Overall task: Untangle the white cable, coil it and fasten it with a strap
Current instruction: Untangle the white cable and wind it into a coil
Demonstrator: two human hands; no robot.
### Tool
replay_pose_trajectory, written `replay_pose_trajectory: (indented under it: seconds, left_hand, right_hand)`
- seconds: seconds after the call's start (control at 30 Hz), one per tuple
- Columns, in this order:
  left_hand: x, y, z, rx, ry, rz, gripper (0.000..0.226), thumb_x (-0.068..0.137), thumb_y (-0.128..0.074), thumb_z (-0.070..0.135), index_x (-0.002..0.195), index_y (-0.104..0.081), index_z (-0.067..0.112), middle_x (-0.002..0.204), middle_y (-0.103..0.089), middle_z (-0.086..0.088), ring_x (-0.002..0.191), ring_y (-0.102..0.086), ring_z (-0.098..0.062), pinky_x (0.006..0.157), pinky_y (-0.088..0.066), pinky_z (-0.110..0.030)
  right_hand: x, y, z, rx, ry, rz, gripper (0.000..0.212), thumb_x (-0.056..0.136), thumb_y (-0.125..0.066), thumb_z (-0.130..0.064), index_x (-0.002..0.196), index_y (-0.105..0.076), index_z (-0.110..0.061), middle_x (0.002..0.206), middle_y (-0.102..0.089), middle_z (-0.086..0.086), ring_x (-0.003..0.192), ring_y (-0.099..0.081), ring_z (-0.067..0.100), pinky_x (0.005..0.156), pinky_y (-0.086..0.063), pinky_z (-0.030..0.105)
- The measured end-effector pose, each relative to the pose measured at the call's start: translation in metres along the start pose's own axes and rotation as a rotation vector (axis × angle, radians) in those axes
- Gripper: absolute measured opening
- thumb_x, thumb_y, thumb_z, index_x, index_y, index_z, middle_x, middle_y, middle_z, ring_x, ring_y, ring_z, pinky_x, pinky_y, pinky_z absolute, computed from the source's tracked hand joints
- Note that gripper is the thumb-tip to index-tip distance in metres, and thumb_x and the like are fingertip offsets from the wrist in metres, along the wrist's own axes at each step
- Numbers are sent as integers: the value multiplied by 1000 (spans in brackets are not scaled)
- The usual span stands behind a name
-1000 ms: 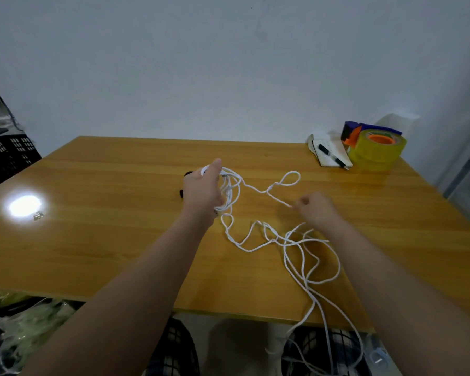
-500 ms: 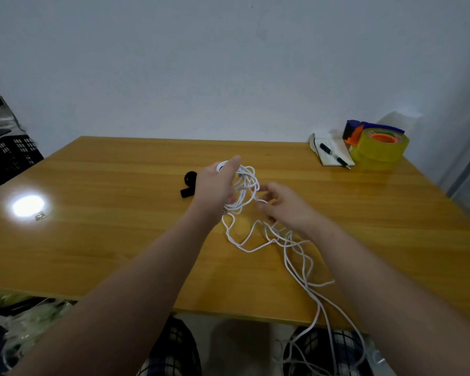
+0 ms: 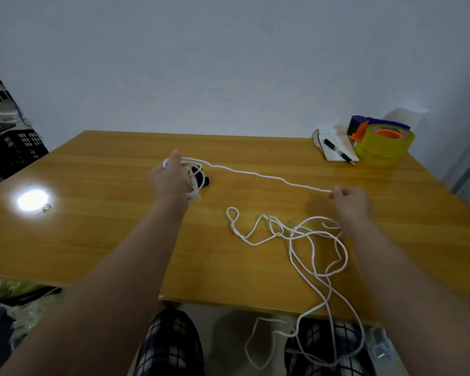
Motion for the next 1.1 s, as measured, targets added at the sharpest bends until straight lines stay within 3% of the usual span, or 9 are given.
replay_pose_trajectory:
  seconds: [0.17, 0.27, 0.37, 0.5, 0.57, 0.67, 0.77, 0.87, 1.1]
  left_hand:
    - [-31, -41, 0, -52, 14, -375, 39, 94, -57, 25, 61, -40, 15, 36, -28, 7, 28, -26, -9, 38, -25, -16]
    - [-38, -55, -3, 57, -11, -497, 42, 91, -61, 31, 59, -39, 16, 38, -29, 4, 32, -27, -13, 44, -26, -23]
    - [-48, -63, -3, 84, -26, -575, 41, 90, -61, 33, 59, -41, 17, 42, -27, 3, 36, -25, -15, 45, -25, -25]
    - [-53, -66, 7, 0, 28, -622, 42, 93, -59, 32, 62, -34, 18, 43, -24, 5, 34, -22, -11, 40, -23, -20]
    - [-49, -61, 16, -86, 79, -613, 43, 94, -57, 32, 60, -32, 19, 42, -22, 6, 34, -19, -10, 37, -23, -17]
    - [-42, -52, 23, -117, 105, -614, 44, 93, -57, 35, 61, -33, 20, 42, -20, 7, 34, -18, -9, 37, -22, -18]
    - [-47, -54, 20, -62, 58, -640, 45, 94, -57, 35, 61, -30, 20, 44, -20, 6, 35, -19, -10, 37, -23, -17]
    - [-56, -62, 18, -16, 12, -638, 45, 92, -59, 35, 61, -30, 19, 45, -20, 5, 37, -19, -12, 39, -23, -21]
    - [-51, -53, 20, 22, 26, -753, 48, 92, -57, 37, 60, -27, 19, 43, -20, 6, 35, -19, -10, 40, -21, -20]
  right_hand:
    - [-11, -19, -17, -478, 152, -118, 30, 93, -50, -22, 118, -61, -11, 114, -62, 12, 106, -55, 31, 85, -45, 38]
    - [-34, -9, -57, -186, 510, 49, 39, 93, -45, -10, 132, -50, -12, 133, -53, 8, 125, -45, 24, 102, -37, 33]
    - [-71, -14, -93, 345, 556, -378, 40, 98, -41, -34, 137, -42, -22, 126, -58, -1, 118, -52, 13, 95, -40, 25]
    - [-89, -32, -84, 109, 526, -894, 48, 87, -62, -34, 129, -45, -20, 81, -65, 2, 75, -63, 15, 73, -51, 29]
    - [-85, -34, -75, 181, 525, -876, 15, 91, -59, -18, 105, -61, -13, 57, -54, 0, 51, -49, 12, 54, -42, 25]
    - [-76, -26, -73, 420, 423, -710, 22, 96, -49, -16, 78, -63, -16, 57, -47, 1, 54, -45, 14, 57, -40, 30]
    - [-84, -31, -84, 419, 467, -763, 18, 89, -56, -35, 85, -54, -17, 80, -55, 3, 77, -54, 14, 77, -48, 35]
    - [-95, -43, -92, 205, 593, -648, 28, 82, -68, -35, 75, -47, -18, 69, -51, 0, 66, -49, 13, 63, -43, 32]
    - [-75, -23, -93, 694, 351, -509, 23, 99, -43, -14, 80, -57, -11, 54, -59, -1, 48, -60, 10, 53, -55, 26]
Point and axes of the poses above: each hand's wrist, its own x-axis towards the middle knuckle, its own y-axis out of the back of the hand, z = x × y, the point moved 3 cm from there along x, towards the middle knuckle
